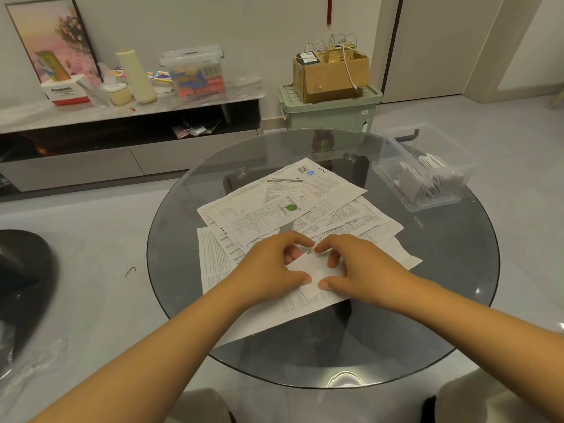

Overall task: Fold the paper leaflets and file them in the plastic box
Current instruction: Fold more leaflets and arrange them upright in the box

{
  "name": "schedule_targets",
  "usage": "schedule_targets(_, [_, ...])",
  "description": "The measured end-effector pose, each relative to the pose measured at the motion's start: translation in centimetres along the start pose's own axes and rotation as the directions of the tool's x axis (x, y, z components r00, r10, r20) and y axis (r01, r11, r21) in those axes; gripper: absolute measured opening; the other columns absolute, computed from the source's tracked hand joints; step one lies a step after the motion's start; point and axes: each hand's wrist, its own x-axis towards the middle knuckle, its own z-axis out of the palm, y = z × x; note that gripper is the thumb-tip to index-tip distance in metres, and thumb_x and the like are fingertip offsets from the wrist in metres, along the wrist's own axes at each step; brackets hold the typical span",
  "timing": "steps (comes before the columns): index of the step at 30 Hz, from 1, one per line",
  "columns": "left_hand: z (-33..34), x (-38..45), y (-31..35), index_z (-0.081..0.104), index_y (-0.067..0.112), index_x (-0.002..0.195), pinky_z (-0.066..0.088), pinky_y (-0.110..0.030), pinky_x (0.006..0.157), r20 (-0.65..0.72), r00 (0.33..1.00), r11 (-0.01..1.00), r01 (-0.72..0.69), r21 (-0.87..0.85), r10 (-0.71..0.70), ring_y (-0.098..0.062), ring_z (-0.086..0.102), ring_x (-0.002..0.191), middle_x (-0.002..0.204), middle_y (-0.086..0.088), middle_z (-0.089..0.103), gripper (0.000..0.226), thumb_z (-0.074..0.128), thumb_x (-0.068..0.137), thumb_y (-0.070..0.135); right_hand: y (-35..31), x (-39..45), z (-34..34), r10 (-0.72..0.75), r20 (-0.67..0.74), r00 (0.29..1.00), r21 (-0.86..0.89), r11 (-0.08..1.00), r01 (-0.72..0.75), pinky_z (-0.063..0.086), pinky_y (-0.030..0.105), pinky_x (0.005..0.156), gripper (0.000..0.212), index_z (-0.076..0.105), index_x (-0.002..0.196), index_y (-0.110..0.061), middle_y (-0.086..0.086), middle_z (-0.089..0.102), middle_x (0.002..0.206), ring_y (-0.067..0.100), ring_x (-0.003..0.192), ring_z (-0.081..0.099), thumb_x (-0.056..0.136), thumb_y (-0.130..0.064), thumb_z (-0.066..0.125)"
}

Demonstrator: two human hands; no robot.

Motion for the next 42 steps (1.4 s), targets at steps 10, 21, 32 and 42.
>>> schedule_targets(10, [-1.2,1.1,2.2,0.068,0.028,0.097,0.057,-0.033,0.084,-0.079,0.984,0.815,0.089,-0.573,-0.163,-0.021,0.069,0.087,0.1,-0.009,0.067,0.031,0.074,0.077,0.006,0.6,0.8,-3.5,0.14,-0.046,0.989,0.431,0.896,-0.107,0.045,0.013,0.059,0.01,0.066,0.08,-0.016,-0.006,0.068,0.07,0.001,0.06,0.058,0.084,-0.025,0.068])
schedule_targets(21, [-1.1,5.3,7.3,0.073,0.016,0.084,0.057,-0.021,0.068,-0.228,0.948,0.66,-0.025,-0.751,-0.224,-0.016,0.071,0.075,0.083,-0.006,0.074,0.019,0.076,0.072,0.001,2.8,0.9,-9.2,0.222,-0.154,0.963,0.608,0.789,-0.085,0.05,0.012,0.058,0.01,0.071,0.086,-0.013,0.001,0.072,0.075,-0.001,0.059,0.062,0.083,-0.022,0.07])
schedule_targets(32, [1.2,13.6,13.4,0.068,0.02,0.099,0.056,-0.03,0.083,-0.174,0.985,0.736,-0.128,-0.665,0.014,-0.016,0.07,0.089,0.095,-0.004,0.073,0.025,0.072,0.079,0.006,8.1,1.2,-14.1,0.433,-0.483,0.761,0.649,0.76,-0.02,0.046,0.022,0.059,0.002,0.073,0.082,-0.018,0.003,0.07,0.073,0.009,0.061,0.058,0.081,-0.019,0.072])
schedule_targets(42, [5.4,20.0,15.7,0.066,0.026,0.111,0.013,-0.034,0.113,-0.011,0.838,0.829,-0.538,0.151,0.545,-0.004,0.048,0.115,0.117,0.012,0.063,0.034,0.041,0.087,0.024,13.1,1.3,-15.7,0.42,-0.793,0.442,0.369,0.907,-0.202,0.046,0.015,0.066,0.014,0.074,0.09,-0.014,-0.003,0.069,0.078,0.008,0.071,0.061,0.088,-0.014,0.06])
